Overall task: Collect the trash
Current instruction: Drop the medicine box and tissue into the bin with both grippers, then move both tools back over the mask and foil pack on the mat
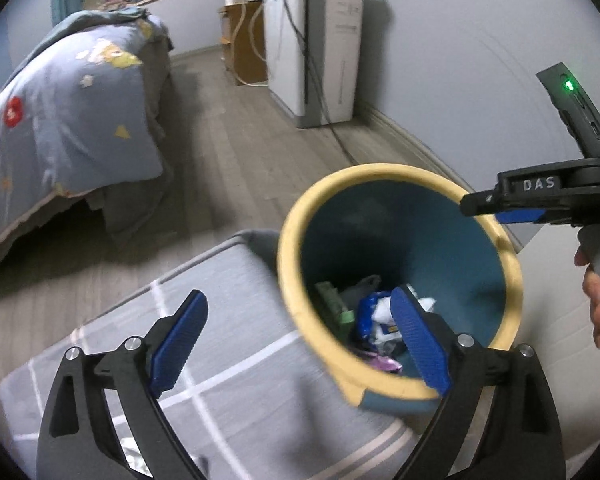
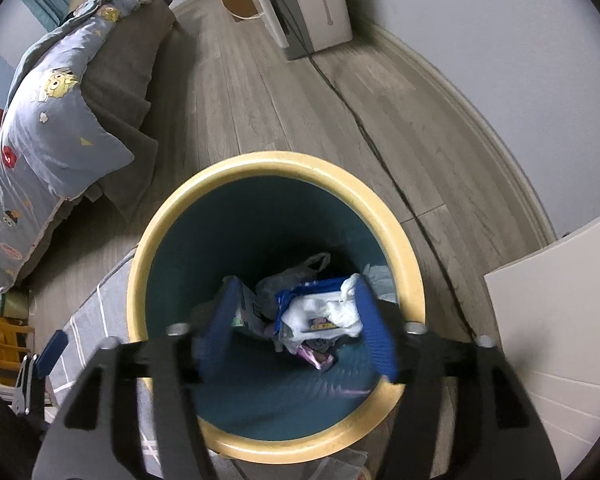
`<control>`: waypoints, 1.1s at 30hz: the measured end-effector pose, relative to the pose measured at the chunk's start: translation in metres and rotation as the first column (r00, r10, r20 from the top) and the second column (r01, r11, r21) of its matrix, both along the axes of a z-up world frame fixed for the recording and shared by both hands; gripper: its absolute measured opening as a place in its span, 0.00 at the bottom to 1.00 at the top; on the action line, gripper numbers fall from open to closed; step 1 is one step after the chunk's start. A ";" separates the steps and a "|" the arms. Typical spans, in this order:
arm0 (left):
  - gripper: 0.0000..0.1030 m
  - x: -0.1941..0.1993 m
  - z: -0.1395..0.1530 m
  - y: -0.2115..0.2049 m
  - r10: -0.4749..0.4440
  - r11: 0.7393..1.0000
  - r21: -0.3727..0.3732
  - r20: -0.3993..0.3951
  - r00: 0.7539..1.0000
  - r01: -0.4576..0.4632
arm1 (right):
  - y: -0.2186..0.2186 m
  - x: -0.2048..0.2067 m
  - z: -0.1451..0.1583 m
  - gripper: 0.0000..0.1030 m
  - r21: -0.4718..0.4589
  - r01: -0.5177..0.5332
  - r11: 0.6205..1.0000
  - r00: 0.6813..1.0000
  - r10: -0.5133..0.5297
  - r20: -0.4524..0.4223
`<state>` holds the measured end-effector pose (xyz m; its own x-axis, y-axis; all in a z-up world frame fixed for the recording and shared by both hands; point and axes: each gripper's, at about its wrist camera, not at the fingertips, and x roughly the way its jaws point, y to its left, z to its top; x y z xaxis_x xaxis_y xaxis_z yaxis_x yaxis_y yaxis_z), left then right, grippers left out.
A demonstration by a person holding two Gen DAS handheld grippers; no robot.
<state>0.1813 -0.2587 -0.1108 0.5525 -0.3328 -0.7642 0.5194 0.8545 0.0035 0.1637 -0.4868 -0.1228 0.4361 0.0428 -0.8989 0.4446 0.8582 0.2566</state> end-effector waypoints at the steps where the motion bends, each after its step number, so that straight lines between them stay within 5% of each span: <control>1: 0.90 -0.001 0.002 0.006 0.011 1.000 -0.002 0.000 1.000 -0.011 | 0.002 0.000 0.002 0.67 -0.006 -0.003 1.000 1.000 0.002 -0.002; 7: 0.91 -0.013 0.019 0.054 0.083 0.996 -0.013 -0.004 0.997 -0.083 | 0.022 0.000 0.019 0.87 -0.071 -0.045 0.996 0.999 0.046 0.006; 14: 0.91 -0.034 0.052 0.129 0.182 0.983 -0.015 0.030 0.983 -0.181 | 0.054 0.000 0.041 0.90 -0.111 -0.104 0.988 0.994 0.108 0.029; 22: 0.92 -0.071 0.086 0.226 0.333 0.943 -0.012 0.074 0.940 -0.333 | 0.118 0.002 0.074 0.92 -0.160 -0.203 0.966 0.973 0.216 0.074; 33: 0.93 -0.116 0.065 0.316 0.485 0.874 -0.041 0.026 0.874 -0.484 | 0.247 -0.008 0.089 0.94 -0.245 -0.463 0.852 0.870 0.490 0.058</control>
